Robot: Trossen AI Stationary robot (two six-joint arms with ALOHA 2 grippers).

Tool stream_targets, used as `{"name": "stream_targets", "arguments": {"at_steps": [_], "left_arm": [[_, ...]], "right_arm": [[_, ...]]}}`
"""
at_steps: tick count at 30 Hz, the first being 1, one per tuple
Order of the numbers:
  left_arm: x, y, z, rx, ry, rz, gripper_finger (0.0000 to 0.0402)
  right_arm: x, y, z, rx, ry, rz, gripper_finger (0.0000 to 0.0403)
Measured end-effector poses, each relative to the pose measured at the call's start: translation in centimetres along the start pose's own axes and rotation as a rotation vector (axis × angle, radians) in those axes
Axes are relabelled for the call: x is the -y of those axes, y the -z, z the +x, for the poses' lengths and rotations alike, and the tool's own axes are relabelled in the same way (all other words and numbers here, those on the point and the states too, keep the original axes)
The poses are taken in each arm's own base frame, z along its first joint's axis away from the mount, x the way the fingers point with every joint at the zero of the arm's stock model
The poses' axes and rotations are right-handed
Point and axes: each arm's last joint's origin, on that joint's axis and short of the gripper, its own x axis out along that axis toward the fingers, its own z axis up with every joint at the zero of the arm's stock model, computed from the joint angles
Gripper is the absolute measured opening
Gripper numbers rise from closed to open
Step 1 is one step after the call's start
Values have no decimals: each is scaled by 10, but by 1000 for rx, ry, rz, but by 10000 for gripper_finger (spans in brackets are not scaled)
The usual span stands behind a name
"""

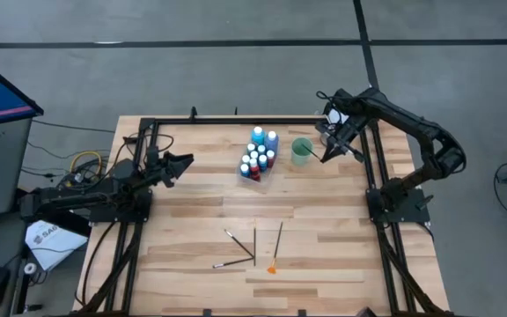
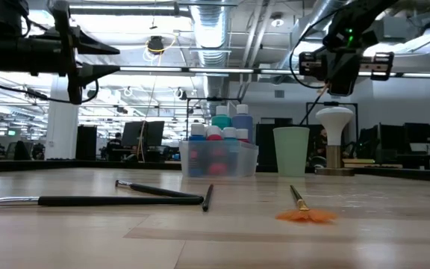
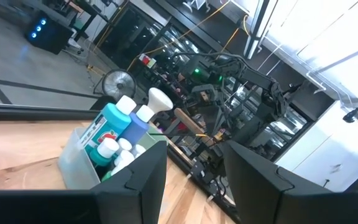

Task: Pick & Place Paint Supplies
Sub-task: Put the right orange paint brush into the green cup

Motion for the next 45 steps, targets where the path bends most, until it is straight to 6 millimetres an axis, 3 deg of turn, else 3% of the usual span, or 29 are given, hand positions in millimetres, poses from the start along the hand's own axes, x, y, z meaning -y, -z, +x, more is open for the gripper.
{"name": "stream_targets", "arguments": {"at_steps": [28,38,45], "left_arm": [[2,-3,0,29,26,-33,154],[3,-3,0,34,30,-34,154],[4,-3,0,20,52,-34,154]], "right_arm": [[-9,-5,1,100,-34,-80,1],[-15,-8,0,159,-64,-122,69],[-37,1,0,175,-173,-335,83]]}}
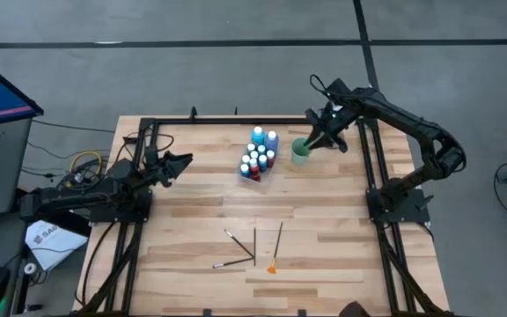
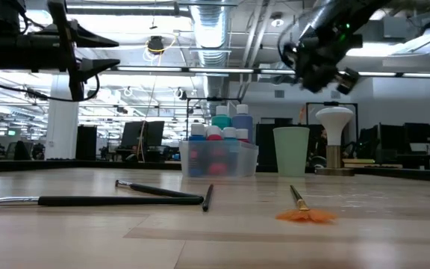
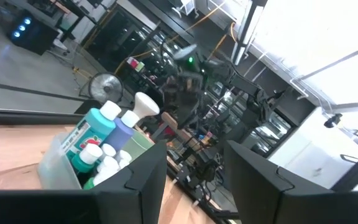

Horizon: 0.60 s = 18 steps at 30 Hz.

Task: Pick & Place Paint Supplies
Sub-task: Put the right orange paint brush into the green cup

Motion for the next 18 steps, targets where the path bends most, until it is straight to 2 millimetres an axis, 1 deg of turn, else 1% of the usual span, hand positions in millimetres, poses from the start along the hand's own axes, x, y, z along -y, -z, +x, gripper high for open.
{"name": "stream_targets", "arguments": {"at_steps": [4,8,10,13,15,18], "left_arm": [[1,0,0,-16,26,-1,154],[2,0,0,-34,55,-1,154],[2,1,0,-43,67,-1,154],[3,1,0,-54,87,-1,154],[4,1,0,-61,97,-1,154],[4,1,0,-71,107,-1,154]], "right_arm": [[-21,22,2,-77,-32,-145,83],[-43,55,10,-151,-39,-297,83],[-54,78,16,-191,-40,-420,83],[-65,119,29,-224,-16,-633,83],[-66,147,41,-225,20,-769,83],[-60,182,58,-191,85,-956,83]]}}
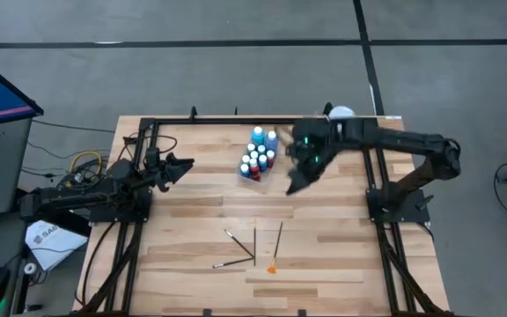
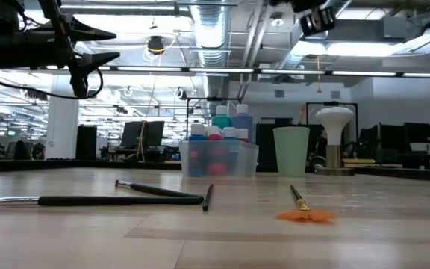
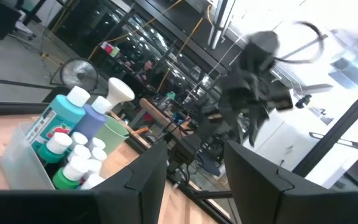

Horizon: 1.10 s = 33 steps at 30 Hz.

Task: Pick & Place Paint Supplies
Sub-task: Put the right orange paint brush into the green cup

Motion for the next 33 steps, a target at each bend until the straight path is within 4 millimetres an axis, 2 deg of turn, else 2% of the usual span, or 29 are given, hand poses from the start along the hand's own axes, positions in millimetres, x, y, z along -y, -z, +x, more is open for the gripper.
{"name": "stream_targets", "arguments": {"at_steps": [5,8,14,22,26,33], "left_arm": [[0,0,0,-4,4,0,154],[0,0,0,-4,4,0,154],[0,1,0,-14,9,0,154],[-1,2,2,-27,7,0,154],[-1,2,2,-28,8,-10,154],[0,2,2,-30,21,-21,154]], "right_arm": [[-29,38,32,24,155,-356,84],[-41,56,59,9,230,-561,90],[-51,74,126,-121,224,-918,133],[-35,75,207,-273,224,-1298,209],[-25,79,240,-321,207,-1438,216],[-12,103,284,-420,212,-1592,210]]}}
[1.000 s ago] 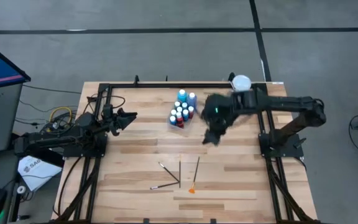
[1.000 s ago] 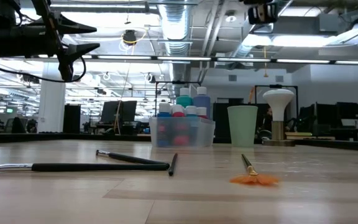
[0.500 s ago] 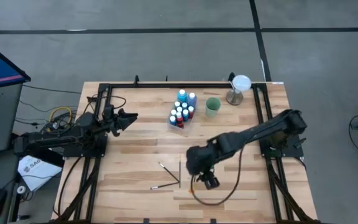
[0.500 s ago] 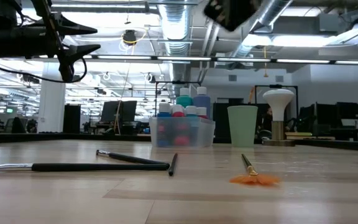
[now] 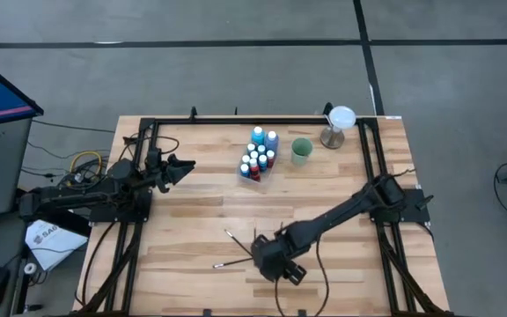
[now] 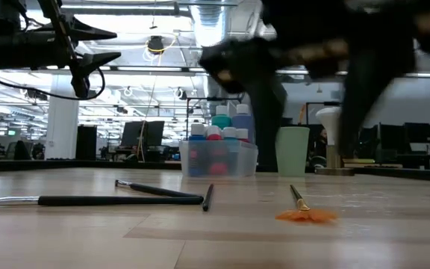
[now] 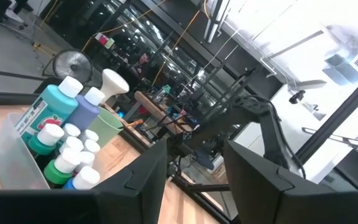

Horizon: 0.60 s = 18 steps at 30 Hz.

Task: Pick & Place Paint Supplies
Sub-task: Put the right orange paint brush into the green cup

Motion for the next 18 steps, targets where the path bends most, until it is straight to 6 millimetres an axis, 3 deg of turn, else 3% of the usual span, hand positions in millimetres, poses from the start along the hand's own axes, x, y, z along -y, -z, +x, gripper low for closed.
{"name": "stream_targets", "arguments": {"at_steps": [6,11,18], "left_arm": [[0,0,0,3,3,0,154],[0,0,0,3,4,-1,154],[0,0,0,4,5,-1,154]], "right_arm": [[-9,6,32,-92,-1,-24,200],[-7,6,35,-101,28,2,184],[-2,8,35,-132,112,73,89]]}}
